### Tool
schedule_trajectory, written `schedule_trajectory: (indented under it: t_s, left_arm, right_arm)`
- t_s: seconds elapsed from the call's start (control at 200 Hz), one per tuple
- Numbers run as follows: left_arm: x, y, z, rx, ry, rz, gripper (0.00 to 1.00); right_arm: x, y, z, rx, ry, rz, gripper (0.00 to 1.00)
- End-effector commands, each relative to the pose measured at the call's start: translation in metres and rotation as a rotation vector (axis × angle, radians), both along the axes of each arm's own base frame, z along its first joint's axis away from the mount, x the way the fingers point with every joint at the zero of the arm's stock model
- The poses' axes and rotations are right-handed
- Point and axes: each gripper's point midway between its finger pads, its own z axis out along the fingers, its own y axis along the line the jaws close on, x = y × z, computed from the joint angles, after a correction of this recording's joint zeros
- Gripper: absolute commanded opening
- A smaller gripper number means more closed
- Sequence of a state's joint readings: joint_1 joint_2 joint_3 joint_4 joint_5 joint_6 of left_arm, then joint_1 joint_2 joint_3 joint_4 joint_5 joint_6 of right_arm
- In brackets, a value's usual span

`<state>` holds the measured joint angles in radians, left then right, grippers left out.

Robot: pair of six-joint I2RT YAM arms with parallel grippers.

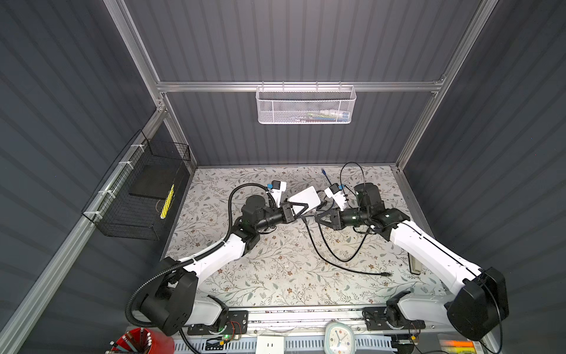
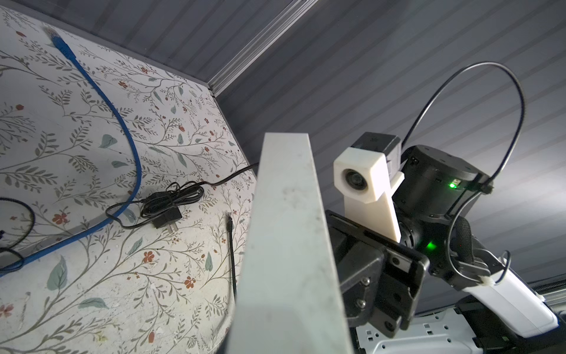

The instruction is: Insert the plug into the switch port

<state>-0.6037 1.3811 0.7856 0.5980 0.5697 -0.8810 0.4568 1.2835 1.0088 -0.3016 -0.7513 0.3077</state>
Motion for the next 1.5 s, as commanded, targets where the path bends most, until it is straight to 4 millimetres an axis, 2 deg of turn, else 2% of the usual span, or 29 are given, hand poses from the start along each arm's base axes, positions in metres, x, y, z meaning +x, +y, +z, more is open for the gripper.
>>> schedule_trajectory:
  t_s: [0.0,0.5,0.805,1.496]
  left_arm:
    - [-0.002,-0.009,0.030,-0.063,-0.064,-0.042,0.00]
    - [-0.003,-0.010,0.035,-0.081,-0.066,-0.047,0.00]
    - [-0.004,-0.008,0.043,-0.090,-0.080,-0.041,0.00]
    - [-0.009,-0.008,0.038,-0.103,-0.063,-0.059,0.00]
  right_arm:
    - [-0.001,0.003,0.012,0.035,-0.020,0.020,0.00]
    - [-0.002,0.007,0.009,0.055,-0.008,0.049,0.00]
    - [-0.005,0.007,-0.003,0.044,0.015,0.059,0.00]
    - [0.003,0.013,0.018,0.084,-0.025,0.072,0.00]
